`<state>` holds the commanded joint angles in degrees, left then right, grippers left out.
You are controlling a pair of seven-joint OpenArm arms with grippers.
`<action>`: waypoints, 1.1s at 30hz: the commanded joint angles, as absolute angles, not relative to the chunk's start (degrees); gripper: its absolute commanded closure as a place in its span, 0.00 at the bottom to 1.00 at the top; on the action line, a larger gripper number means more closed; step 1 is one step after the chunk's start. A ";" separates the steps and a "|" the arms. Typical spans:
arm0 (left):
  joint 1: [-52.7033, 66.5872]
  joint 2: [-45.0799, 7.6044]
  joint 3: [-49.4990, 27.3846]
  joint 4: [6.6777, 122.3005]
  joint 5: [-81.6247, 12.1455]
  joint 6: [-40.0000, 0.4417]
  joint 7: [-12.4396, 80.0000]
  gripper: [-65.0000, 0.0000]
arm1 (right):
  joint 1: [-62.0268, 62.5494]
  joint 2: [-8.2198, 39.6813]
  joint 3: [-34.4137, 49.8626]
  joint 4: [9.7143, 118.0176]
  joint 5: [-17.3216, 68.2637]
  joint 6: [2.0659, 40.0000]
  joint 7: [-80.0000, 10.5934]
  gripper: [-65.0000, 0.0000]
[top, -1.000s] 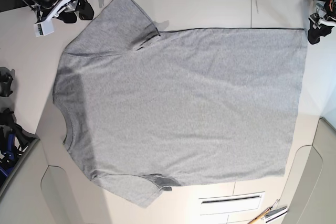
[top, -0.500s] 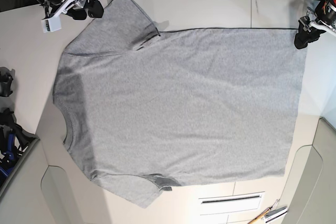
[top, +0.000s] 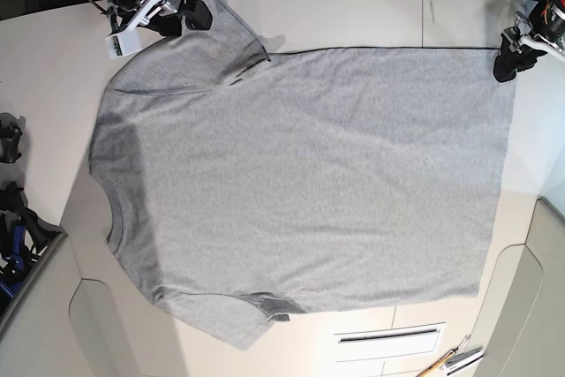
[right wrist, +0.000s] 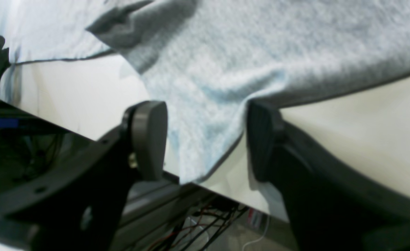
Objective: Fold the T-shirt properly
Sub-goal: 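Lower both grippers and pinch the two hem corners of the grey shirt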
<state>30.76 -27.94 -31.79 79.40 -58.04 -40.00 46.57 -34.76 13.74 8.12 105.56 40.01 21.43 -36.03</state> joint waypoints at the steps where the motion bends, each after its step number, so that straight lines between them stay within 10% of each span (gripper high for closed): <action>1: 30.79 -27.94 -31.79 79.40 -58.04 -40.00 46.57 0.27 | -34.76 13.58 8.12 105.56 39.86 21.43 -36.03 0.45; 15: 30.63 -27.94 -31.77 79.40 -58.02 -40.00 46.57 0.28 | -34.61 13.28 8.12 105.51 38.30 21.19 -34.28 0.56; 22: 30.63 -27.94 -31.79 79.40 -58.02 -40.00 46.52 1.00 | -34.61 13.28 8.12 105.51 30.70 21.23 -30.83 1.00; 33: 30.63 -27.97 -32.40 82.08 -58.06 -40.00 45.95 1.00 | -33.19 13.30 8.19 106.19 26.37 23.00 -32.93 1.00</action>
